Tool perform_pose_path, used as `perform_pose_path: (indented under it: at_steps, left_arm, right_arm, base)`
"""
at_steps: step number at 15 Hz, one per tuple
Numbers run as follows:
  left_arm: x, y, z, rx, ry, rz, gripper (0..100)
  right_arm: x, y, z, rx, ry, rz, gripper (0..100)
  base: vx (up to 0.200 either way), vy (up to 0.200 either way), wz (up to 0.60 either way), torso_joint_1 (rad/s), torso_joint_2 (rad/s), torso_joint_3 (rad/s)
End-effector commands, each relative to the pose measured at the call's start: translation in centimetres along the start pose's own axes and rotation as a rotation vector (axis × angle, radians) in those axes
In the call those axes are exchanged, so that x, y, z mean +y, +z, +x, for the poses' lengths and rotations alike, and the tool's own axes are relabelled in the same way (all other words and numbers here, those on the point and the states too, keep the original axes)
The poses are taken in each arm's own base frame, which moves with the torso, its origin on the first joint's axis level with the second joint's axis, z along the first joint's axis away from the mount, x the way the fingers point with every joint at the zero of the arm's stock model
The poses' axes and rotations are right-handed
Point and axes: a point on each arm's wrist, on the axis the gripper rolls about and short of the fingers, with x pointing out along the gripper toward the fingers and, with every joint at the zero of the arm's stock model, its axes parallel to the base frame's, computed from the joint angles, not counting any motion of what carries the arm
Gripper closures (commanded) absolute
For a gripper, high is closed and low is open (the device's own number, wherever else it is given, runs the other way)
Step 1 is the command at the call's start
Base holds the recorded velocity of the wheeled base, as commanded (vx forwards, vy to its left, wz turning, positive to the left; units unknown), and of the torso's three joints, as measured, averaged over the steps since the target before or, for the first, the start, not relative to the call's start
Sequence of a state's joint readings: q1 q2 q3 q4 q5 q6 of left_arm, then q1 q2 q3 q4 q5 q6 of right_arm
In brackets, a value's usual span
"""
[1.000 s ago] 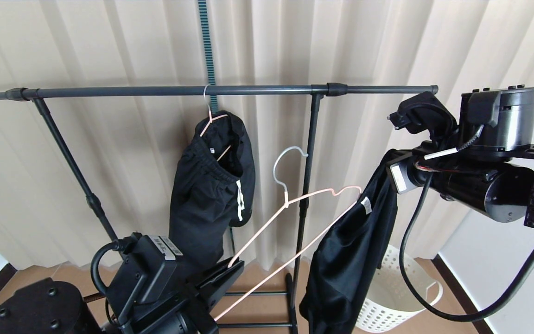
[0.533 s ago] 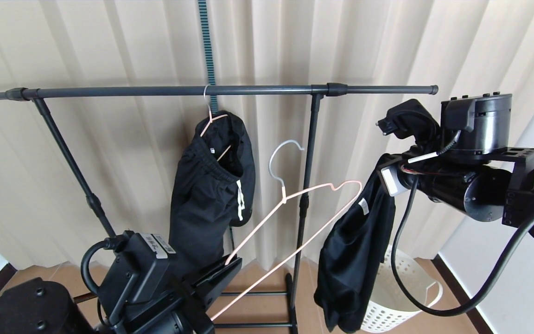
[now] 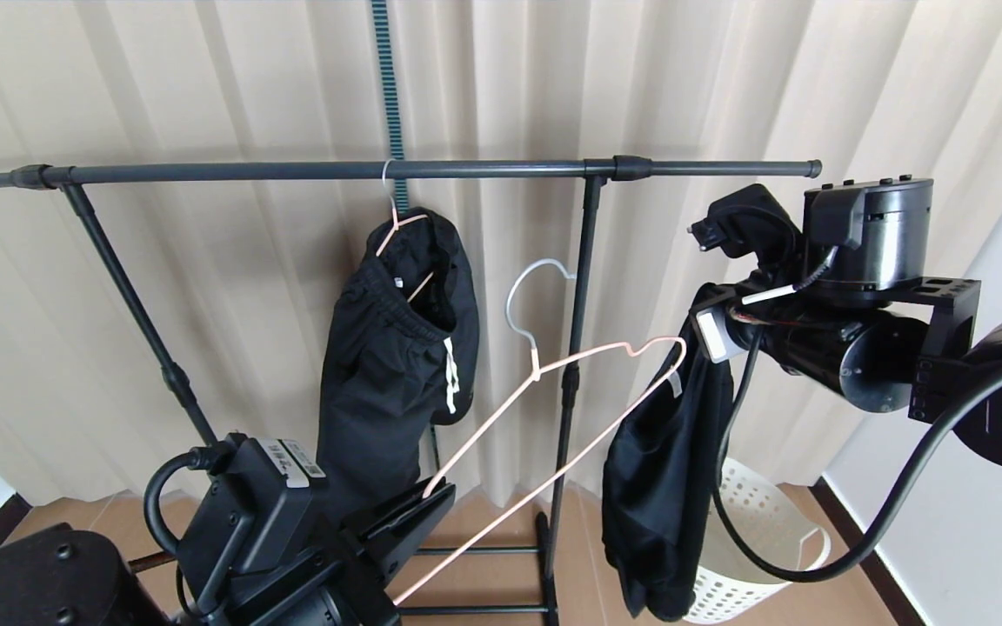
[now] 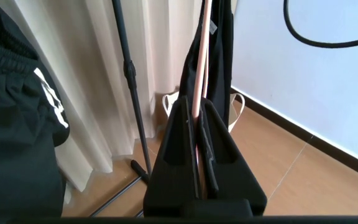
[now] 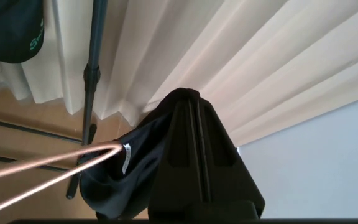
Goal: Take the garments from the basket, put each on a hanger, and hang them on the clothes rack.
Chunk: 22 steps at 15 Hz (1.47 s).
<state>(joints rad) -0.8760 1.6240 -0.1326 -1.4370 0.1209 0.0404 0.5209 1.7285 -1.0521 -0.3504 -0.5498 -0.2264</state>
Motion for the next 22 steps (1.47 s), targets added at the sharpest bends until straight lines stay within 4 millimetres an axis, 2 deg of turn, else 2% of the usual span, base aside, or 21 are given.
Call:
perform_pose_path:
  at_steps: [1, 9, 14, 17, 20, 22]
  left_arm:
    - [0.0, 0.0, 0.0, 0.002, 0.000, 0.001, 100]
    - [0.3, 0.1, 0.2, -0.005, 0.017, -0.001, 100]
    - [0.3, -0.1, 0.0, 0.003, 0.014, -0.003, 100]
    - [0.3, -0.1, 0.1, 0.004, 0.012, -0.004, 100]
    - [0.3, -0.3, 0.2, 0.017, 0.017, 0.002, 100]
    - [0.3, -0.4, 0.3, 0.018, 0.017, 0.001, 100]
  right_arm:
    - [0.4, -0.2, 0.3, 0.008, -0.002, -0.007, 100]
    - [2.2, 0.4, -2.4, -0.036, 0.074, -0.027, 100]
    - [2.7, 0.4, -2.7, -0.045, 0.093, -0.030, 100]
    - [3.5, 0.6, -3.5, -0.061, 0.127, -0.038, 100]
    - [4.3, 0.2, -6.1, -0.086, 0.196, -0.057, 100]
    - [4.5, -0.3, -6.9, -0.085, 0.217, -0.065, 100]
  base:
    - [0.000, 0.000, 0.00, 0.000, 0.00, 0.000]
    - [0.000, 0.000, 0.00, 0.000, 0.00, 0.000]
    - [0.000, 0.000, 0.00, 0.000, 0.00, 0.000]
    - [0.000, 0.000, 0.00, 0.000, 0.00, 0.000]
    - [0.000, 0.000, 0.00, 0.000, 0.00, 0.000]
    - [0.000, 0.000, 0.00, 0.000, 0.00, 0.000]
